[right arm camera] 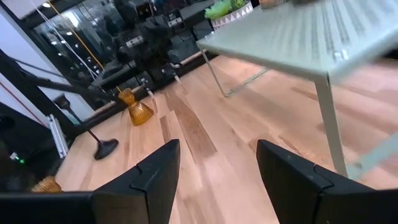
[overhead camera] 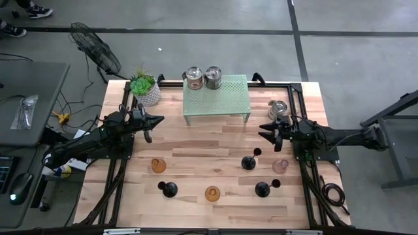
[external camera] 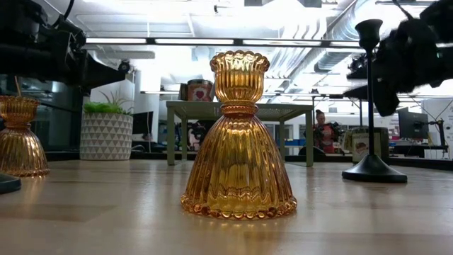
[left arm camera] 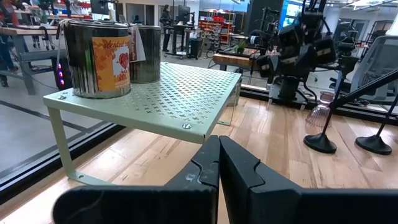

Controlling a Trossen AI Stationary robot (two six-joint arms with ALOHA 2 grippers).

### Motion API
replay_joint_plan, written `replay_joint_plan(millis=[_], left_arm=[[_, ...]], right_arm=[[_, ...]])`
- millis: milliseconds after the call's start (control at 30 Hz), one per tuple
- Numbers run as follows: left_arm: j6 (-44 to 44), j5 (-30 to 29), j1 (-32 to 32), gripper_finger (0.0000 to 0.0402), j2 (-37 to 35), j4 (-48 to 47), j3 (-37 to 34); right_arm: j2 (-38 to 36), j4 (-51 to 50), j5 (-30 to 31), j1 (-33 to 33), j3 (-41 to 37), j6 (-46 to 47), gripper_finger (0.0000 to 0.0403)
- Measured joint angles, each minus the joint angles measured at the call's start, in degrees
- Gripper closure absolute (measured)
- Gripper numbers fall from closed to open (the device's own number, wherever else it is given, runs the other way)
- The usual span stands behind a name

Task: Pick & Place candle stick holders
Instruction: Put the silver scented candle on the shelf

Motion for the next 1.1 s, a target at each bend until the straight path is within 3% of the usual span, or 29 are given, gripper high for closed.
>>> replay_joint_plan(millis=[167,333,533,833,1100], left_arm=[[0.0,0.0,0.0,0.0402,0.0,0.0,0.0],[0.0,0.0,0.0,0.0402,0.0,0.0,0.0],[0.0,0.0,0.0,0.0402,0.0,0.0,0.0],[0.0,0.0,0.0,0.0402,0.0,0.0,0.0],[0.0,0.0,0.0,0.0402,0.0,0.0,0.0]], right_arm=[[3.8,-1.6,-0.2,-1.0,5.9,-6.4,0.0197],[7.3,-11.2,-0.5,-4.0,14.8,-8.8,0.0197],[12.1,-25.6,-3.1,-10.3,25.4,-1.2,0.0197],[21.9,-45.4,2.3,-18.3,38.5,4.9,0.0197],[30.4,-59.6,4.6,-26.2,44.1,6.6,0.0197]])
